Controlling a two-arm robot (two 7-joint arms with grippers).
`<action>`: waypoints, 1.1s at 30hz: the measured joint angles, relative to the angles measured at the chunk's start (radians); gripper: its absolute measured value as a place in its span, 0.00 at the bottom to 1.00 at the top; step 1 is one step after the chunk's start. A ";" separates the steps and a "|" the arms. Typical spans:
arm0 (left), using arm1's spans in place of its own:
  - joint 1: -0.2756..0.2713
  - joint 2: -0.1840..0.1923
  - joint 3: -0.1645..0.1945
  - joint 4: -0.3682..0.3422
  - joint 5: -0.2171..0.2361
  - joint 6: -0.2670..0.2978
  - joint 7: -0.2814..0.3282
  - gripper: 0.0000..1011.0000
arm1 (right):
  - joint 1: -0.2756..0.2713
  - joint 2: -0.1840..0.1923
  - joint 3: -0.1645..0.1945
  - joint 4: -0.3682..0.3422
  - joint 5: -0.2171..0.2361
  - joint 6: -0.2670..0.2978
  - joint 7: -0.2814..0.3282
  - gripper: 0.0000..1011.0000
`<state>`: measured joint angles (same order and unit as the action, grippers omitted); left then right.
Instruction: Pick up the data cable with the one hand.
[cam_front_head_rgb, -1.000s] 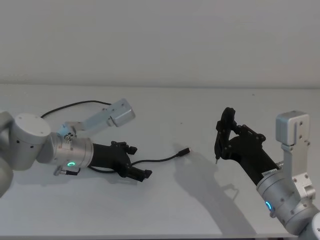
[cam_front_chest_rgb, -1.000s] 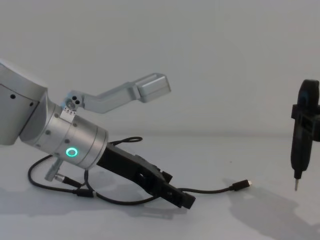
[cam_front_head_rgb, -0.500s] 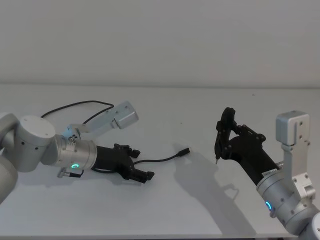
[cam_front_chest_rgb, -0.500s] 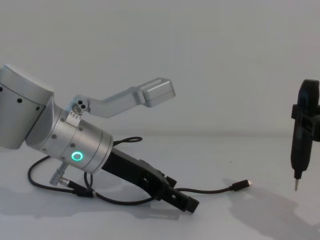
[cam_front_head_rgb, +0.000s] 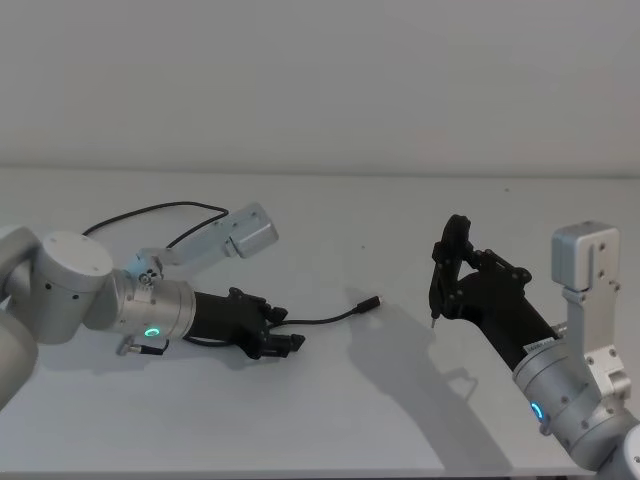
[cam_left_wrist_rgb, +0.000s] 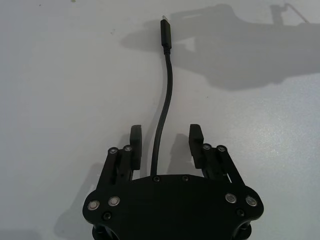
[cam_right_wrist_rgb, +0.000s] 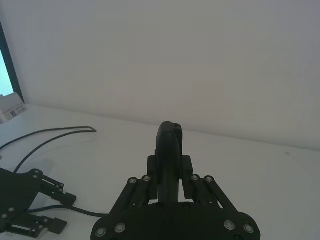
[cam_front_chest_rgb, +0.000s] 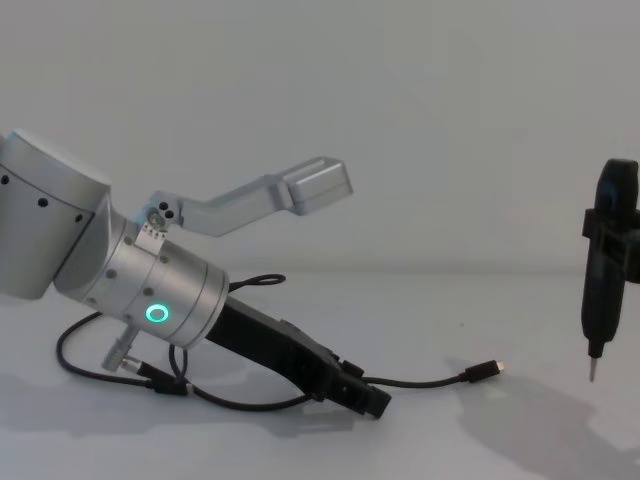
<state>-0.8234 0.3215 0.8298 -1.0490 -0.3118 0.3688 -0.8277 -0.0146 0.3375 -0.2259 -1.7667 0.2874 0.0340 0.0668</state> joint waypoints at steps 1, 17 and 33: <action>0.000 0.000 0.000 0.000 0.000 0.000 0.000 0.51 | 0.000 0.000 0.000 0.000 0.000 0.000 0.000 0.27; 0.000 -0.002 0.002 0.002 -0.001 0.002 0.000 0.23 | 0.000 0.000 0.000 0.000 0.000 0.000 0.000 0.27; 0.000 -0.002 0.003 0.002 -0.001 0.002 -0.001 0.04 | 0.000 0.000 0.000 0.000 0.000 0.000 0.000 0.27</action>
<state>-0.8232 0.3198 0.8326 -1.0467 -0.3123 0.3711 -0.8285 -0.0146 0.3375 -0.2259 -1.7667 0.2874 0.0340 0.0668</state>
